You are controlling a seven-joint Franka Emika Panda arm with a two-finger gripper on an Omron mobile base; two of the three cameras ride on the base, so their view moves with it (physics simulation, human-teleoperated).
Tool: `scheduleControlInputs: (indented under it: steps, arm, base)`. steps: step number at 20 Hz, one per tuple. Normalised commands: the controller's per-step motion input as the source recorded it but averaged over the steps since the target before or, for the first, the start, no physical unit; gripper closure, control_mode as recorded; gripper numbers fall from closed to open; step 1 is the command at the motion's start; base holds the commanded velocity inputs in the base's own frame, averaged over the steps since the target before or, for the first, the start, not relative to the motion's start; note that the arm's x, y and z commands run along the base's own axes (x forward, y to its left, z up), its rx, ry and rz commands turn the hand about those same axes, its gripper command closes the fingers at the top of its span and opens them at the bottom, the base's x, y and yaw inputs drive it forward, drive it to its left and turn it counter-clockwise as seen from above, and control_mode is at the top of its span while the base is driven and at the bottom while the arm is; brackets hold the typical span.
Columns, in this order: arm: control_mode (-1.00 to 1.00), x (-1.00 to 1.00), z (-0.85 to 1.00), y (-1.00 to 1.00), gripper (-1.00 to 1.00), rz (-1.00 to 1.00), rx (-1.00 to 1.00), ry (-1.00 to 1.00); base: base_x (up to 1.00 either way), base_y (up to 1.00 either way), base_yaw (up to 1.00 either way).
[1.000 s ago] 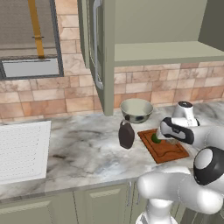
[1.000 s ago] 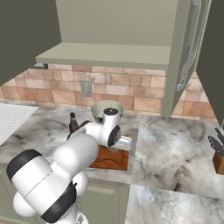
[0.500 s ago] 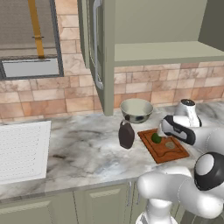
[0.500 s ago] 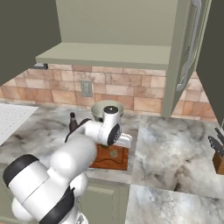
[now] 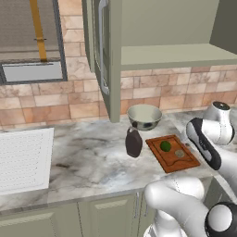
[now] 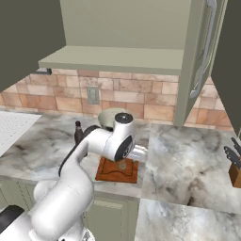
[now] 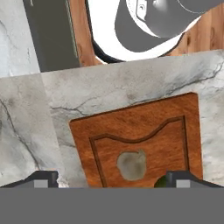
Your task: Open the cabinet. Place the bowl and condiment on the counter. Then place the lime and garlic on the cutting board.
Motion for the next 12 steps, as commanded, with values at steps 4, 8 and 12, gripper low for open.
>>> scheduleControlInputs:
  steps: [4,8,12]
  arm:
    - [-1.0,-0.78,0.26,-0.24,-1.0,-0.05,0.01,-0.06]
    - [-1.0,-0.51,0.51,-0.05,-1.0,-0.05,0.0,0.0]
    - [-1.0,-0.6,0.11,0.0,-1.0,-0.05,0.0,-0.08]
  base:
    - [0.0,0.0,0.0]
    - [0.0,0.0,0.0]
    - [0.0,0.0,0.0]
